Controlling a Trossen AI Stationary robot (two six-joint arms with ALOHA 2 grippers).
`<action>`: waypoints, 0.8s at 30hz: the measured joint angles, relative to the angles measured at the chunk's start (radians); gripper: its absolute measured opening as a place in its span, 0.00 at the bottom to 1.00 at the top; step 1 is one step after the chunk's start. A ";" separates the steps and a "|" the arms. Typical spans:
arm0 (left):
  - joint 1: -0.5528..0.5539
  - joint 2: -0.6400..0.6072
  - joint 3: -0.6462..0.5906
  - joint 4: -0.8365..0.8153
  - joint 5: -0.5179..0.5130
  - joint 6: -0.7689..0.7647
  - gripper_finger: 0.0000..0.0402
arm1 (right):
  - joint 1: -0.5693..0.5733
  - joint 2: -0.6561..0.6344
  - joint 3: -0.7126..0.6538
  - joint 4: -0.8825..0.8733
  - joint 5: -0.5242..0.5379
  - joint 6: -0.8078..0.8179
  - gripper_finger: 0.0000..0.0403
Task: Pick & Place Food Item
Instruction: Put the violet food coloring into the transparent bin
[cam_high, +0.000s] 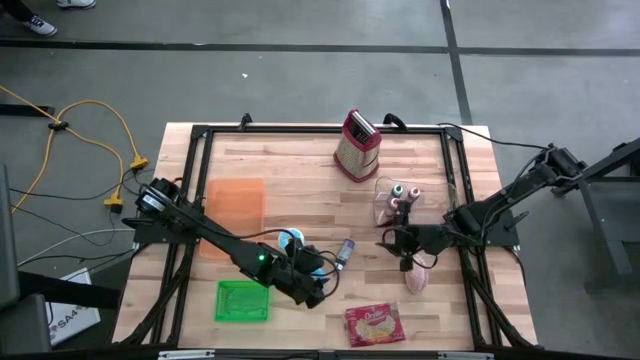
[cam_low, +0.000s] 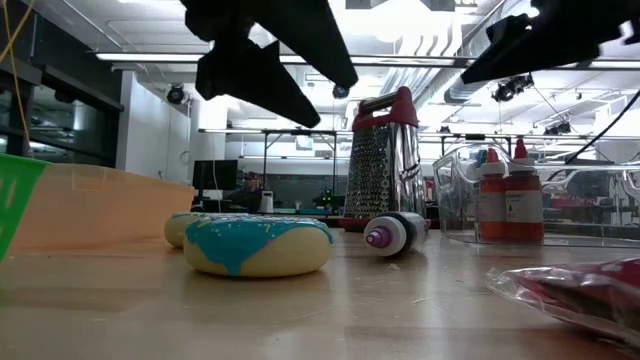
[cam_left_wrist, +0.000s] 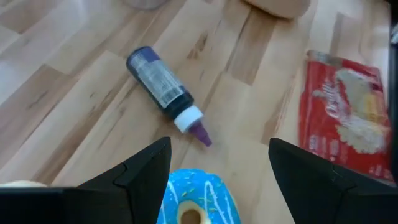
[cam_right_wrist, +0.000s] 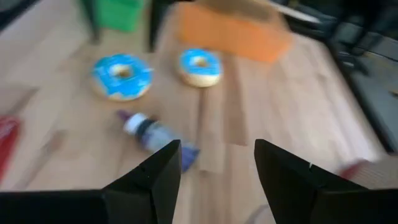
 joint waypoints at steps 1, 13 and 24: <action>0.001 0.001 0.000 -0.005 0.000 0.000 0.65 | -0.006 0.004 0.000 0.000 -0.033 -0.017 0.48; 0.013 0.005 0.000 0.018 -0.034 0.020 0.65 | -0.095 0.078 -0.002 0.046 -0.295 -0.087 0.48; -0.025 0.001 0.000 -0.119 -0.325 0.047 0.65 | -0.097 0.081 -0.002 0.112 -0.331 -0.087 0.48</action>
